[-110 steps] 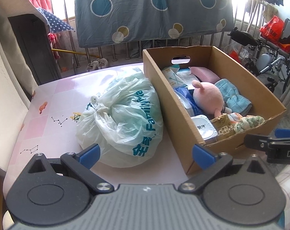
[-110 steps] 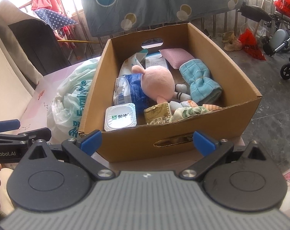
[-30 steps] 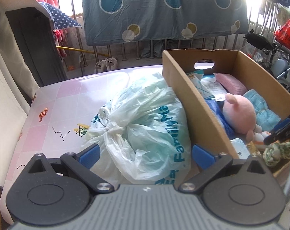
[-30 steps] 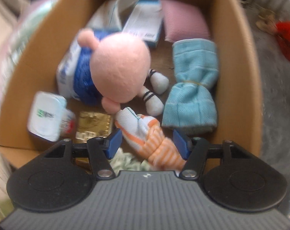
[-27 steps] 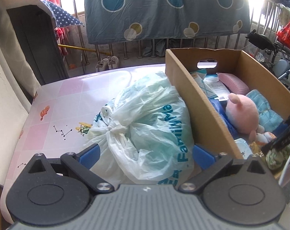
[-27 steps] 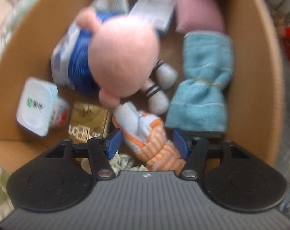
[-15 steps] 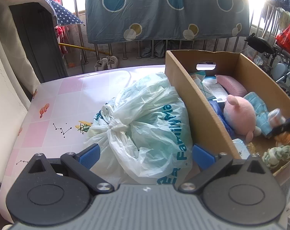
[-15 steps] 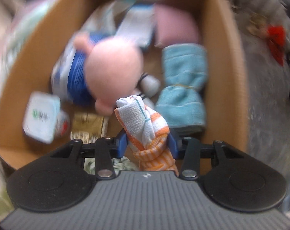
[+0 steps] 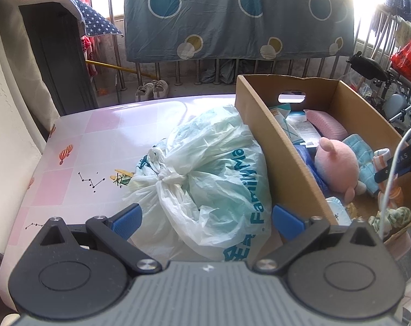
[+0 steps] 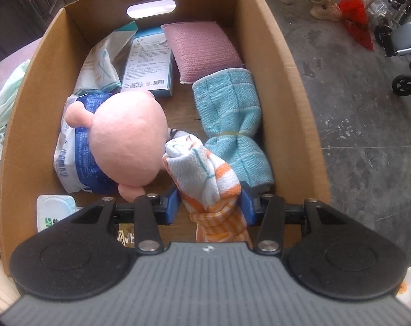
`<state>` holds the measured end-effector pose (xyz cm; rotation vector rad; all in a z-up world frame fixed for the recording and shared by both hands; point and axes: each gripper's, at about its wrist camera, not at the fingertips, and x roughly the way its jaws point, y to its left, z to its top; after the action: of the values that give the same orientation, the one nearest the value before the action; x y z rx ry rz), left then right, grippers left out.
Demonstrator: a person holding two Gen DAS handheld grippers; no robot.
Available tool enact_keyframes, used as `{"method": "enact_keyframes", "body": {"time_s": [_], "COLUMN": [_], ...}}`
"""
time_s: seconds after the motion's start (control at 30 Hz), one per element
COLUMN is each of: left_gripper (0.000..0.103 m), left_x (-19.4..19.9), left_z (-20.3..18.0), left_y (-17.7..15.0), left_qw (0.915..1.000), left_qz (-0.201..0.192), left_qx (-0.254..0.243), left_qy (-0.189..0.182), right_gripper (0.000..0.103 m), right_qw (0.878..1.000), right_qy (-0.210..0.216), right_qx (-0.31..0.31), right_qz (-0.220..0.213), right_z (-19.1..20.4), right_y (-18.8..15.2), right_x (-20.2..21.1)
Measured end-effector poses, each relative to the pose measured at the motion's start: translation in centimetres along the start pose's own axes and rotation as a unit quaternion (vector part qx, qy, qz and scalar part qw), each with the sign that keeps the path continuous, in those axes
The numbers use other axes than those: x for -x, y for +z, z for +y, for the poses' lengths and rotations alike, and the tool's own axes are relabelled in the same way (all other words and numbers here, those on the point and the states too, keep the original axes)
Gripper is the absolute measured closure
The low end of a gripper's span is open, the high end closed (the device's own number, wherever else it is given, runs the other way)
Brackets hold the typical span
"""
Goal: Organize soft objects
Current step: 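Grasp the orange-striped cloth toy inside the box with the right gripper and lift it, then lower the cloth toy beside the teal towel and open the right gripper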
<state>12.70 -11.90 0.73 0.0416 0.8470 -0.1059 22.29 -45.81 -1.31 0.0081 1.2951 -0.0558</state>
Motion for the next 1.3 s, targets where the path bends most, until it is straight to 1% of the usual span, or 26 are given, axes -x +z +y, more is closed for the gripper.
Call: {"method": "enact_keyframes", "body": {"time_s": [0.07, 0.13, 0.17, 0.2, 0.27, 0.3, 0.37, 0.43, 0.5, 0.57, 0.67, 0.8, 0.87, 0.9, 0.93, 1.03, 1.13, 1.2, 1.3], "left_gripper": [0.000, 0.000, 0.000, 0.000, 0.000, 0.000, 0.000, 0.000, 0.000, 0.000, 0.000, 0.000, 0.000, 0.000, 0.000, 0.000, 0.000, 0.000, 0.000], "left_x": [0.0, 0.0, 0.0, 0.0, 0.0, 0.0, 0.0, 0.0, 0.1, 0.1, 0.1, 0.0, 0.0, -0.1, -0.1, -0.2, -0.2, -0.2, -0.1], "left_z": [0.1, 0.1, 0.2, 0.2, 0.2, 0.3, 0.3, 0.3, 0.4, 0.4, 0.4, 0.6, 0.7, 0.7, 0.7, 0.7, 0.7, 0.7, 0.7], "left_y": [-0.1, 0.0, 0.0, 0.0, 0.0, -0.1, -0.1, -0.1, -0.1, -0.1, 0.0, 0.0, 0.0, 0.0, 0.0, -0.1, -0.1, -0.1, -0.2], "left_qw": [1.0000, 1.0000, 1.0000, 1.0000, 1.0000, 1.0000, 1.0000, 1.0000, 1.0000, 1.0000, 1.0000, 0.9999, 0.9999, 0.9999, 0.9999, 0.9999, 0.9999, 0.9999, 1.0000], "left_qz": [-0.001, -0.001, -0.001, -0.001, -0.002, -0.002, -0.002, -0.004, -0.005, -0.005, -0.006, -0.006, -0.005, -0.004, -0.003, -0.003, -0.003, -0.002, -0.002], "left_qx": [0.001, 0.002, 0.002, 0.003, 0.004, 0.003, 0.003, 0.002, 0.003, 0.003, 0.002, 0.006, 0.008, 0.009, 0.008, 0.006, 0.007, 0.007, 0.007], "left_qy": [0.001, 0.002, 0.003, 0.003, 0.004, 0.004, 0.005, 0.005, 0.005, 0.004, 0.007, 0.008, 0.008, 0.008, 0.008, 0.008, 0.008, 0.008, 0.006], "right_gripper": [0.057, 0.052, 0.049, 0.045, 0.042, 0.041, 0.040, 0.038, 0.037, 0.035, 0.034, 0.034, 0.036, 0.037, 0.040, 0.044, 0.046, 0.049, 0.051], "right_qw": [1.000, 1.000, 1.000, 1.000, 0.999, 0.999, 0.997, 0.994, 0.991, 0.988, 0.981, 0.971, 0.966, 0.965, 0.964, 0.965, 0.970, 0.974, 0.982], "right_qy": [-0.002, 0.005, 0.011, 0.017, 0.029, 0.038, 0.073, 0.101, 0.115, 0.113, 0.113, 0.103, 0.090, 0.080, 0.072, 0.065, 0.055, 0.037, 0.026], "right_qx": [0.002, -0.004, -0.007, -0.010, -0.008, -0.008, -0.012, -0.016, -0.007, 0.018, 0.060, 0.121, 0.150, 0.161, 0.169, 0.165, 0.161, 0.155, 0.122], "right_qz": [0.001, -0.004, -0.009, -0.019, -0.037, -0.037, -0.014, 0.031, 0.069, 0.099, 0.144, 0.177, 0.190, 0.193, 0.194, 0.192, 0.174, 0.158, 0.144], "right_z": [0.1, 0.0, -0.1, -0.1, -0.1, -0.1, -0.2, -0.1, 0.1, 0.7, 1.8, 3.3, 3.8, 4.0, 4.2, 3.9, 3.6, 3.4, 2.4], "right_y": [0.4, 0.6, 0.6, 0.6, 0.5, 0.4, 0.1, -0.2, -0.3, -0.5, -0.6, -0.6, -0.7, -0.8, -1.0, -1.2, -1.3, -1.3, -1.0], "right_x": [-0.4, -0.2, 0.2, 0.7, 1.9, 2.3, 2.7, 2.4, 1.9, 1.4, 0.5, -0.6, -1.3, -1.6, -2.0, -2.8, -2.6, -2.5, -2.5]}}
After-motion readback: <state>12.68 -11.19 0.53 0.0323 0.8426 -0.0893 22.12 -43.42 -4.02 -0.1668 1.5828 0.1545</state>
